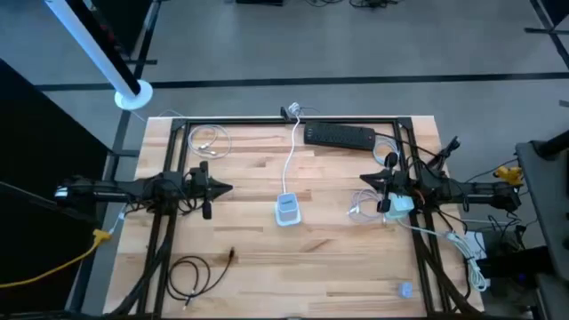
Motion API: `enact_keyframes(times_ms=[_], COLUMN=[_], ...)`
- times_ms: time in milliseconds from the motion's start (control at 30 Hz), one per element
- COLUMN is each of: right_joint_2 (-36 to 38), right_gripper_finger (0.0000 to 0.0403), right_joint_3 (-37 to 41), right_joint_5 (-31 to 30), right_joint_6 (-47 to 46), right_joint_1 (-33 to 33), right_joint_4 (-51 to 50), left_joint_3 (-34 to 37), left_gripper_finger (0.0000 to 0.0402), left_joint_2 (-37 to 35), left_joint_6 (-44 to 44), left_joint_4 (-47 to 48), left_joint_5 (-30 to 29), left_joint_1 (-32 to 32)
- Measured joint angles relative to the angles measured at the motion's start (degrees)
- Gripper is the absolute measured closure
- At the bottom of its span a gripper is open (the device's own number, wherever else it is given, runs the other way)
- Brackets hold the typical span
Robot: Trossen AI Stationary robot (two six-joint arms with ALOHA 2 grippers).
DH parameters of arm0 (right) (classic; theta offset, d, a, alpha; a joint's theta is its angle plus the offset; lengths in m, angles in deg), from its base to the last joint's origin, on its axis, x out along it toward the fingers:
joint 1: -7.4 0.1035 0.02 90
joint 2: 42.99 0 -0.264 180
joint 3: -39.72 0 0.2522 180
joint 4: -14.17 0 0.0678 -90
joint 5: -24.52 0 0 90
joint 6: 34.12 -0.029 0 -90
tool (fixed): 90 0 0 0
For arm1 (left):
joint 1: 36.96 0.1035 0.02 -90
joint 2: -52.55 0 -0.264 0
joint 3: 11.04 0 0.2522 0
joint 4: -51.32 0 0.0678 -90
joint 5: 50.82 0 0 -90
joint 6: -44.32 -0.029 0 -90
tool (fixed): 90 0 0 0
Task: Insert USB
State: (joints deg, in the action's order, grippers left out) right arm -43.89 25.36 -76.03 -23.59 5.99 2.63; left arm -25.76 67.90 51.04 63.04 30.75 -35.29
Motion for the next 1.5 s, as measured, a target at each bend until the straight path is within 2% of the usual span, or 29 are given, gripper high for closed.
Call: enact_keyframes(times_ms=[900,1167,1233,1367,1400,1500], right_joint_2=[0.00,-0.02,-0.86,-1.25,-1.53,-2.35], right_gripper_finger=[0.0403,0.0403,0.0403,0.0403,0.0403,0.0403], right_joint_3=[0.02,0.07,0.07,0.07,0.07,0.07], right_joint_5=[0.02,-0.44,-4.47,-6.01,-6.72,-10.78], right_joint_6=[0.05,4.90,0.09,-26.79,-31.02,-33.24], right_joint_1=[-0.02,0.01,-0.08,-0.10,-0.10,-0.37], right_joint_4=[0.06,4.46,8.98,15.59,17.16,17.28], left_joint_3=[-0.02,-0.02,0.00,-0.02,-0.02,-0.03], left_gripper_finger=[0.0402,0.0402,0.0402,0.0402,0.0402,0.0402], left_joint_2=[0.00,0.00,0.00,0.00,0.00,0.10], left_joint_6=[0.02,0.02,0.00,0.01,0.00,0.01], left_joint_4=[0.00,0.00,-0.02,0.00,0.00,-0.01], left_joint_5=[0.00,0.00,0.00,0.01,0.02,0.01], left_joint_1=[0.02,0.02,0.00,0.00,0.02,0.00])
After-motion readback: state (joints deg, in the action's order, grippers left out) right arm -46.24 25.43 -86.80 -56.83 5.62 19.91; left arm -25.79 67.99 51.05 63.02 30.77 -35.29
